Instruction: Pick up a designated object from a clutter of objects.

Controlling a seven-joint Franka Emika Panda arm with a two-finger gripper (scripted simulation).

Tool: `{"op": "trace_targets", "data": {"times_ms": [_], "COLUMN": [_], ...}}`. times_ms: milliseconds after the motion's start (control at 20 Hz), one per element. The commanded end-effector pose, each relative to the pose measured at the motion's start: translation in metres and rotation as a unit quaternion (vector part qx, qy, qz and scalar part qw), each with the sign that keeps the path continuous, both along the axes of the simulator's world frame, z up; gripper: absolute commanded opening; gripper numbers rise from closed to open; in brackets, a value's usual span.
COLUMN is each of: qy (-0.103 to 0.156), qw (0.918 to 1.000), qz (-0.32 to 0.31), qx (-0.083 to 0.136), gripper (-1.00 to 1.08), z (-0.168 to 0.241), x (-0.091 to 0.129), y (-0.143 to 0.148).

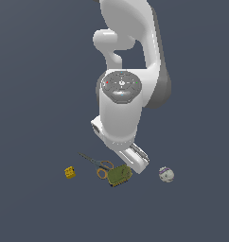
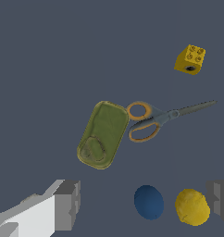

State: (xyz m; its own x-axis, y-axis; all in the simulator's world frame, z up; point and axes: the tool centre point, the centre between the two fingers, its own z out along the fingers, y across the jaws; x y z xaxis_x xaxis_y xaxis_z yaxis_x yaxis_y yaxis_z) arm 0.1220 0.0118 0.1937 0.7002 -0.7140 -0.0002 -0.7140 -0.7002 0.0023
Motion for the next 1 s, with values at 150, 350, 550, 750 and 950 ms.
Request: {"op": "trace_targets", "data": {"times_ms": [150,350,550,750,950], "qy": [0.0,-0.001,-0.001,-0.001,-0.001], "qw": [0.9973,0.9929,0.9882,0.9842,0.9818], "qz": [-0.074,-0.119,-0.153,-0.177,-0.19], "qx": [0.001,0.001,0.001,0.001,0.001], "gripper": [1.0,1.0,1.0,1.0,1.0], "z": [-0.031,-0.051,-0.066,-0.077,-0.084], "x": [0.016,0.025,0.032,0.036,0.038], "y": [0.003,0.005,0.006,0.007,0.008]}}
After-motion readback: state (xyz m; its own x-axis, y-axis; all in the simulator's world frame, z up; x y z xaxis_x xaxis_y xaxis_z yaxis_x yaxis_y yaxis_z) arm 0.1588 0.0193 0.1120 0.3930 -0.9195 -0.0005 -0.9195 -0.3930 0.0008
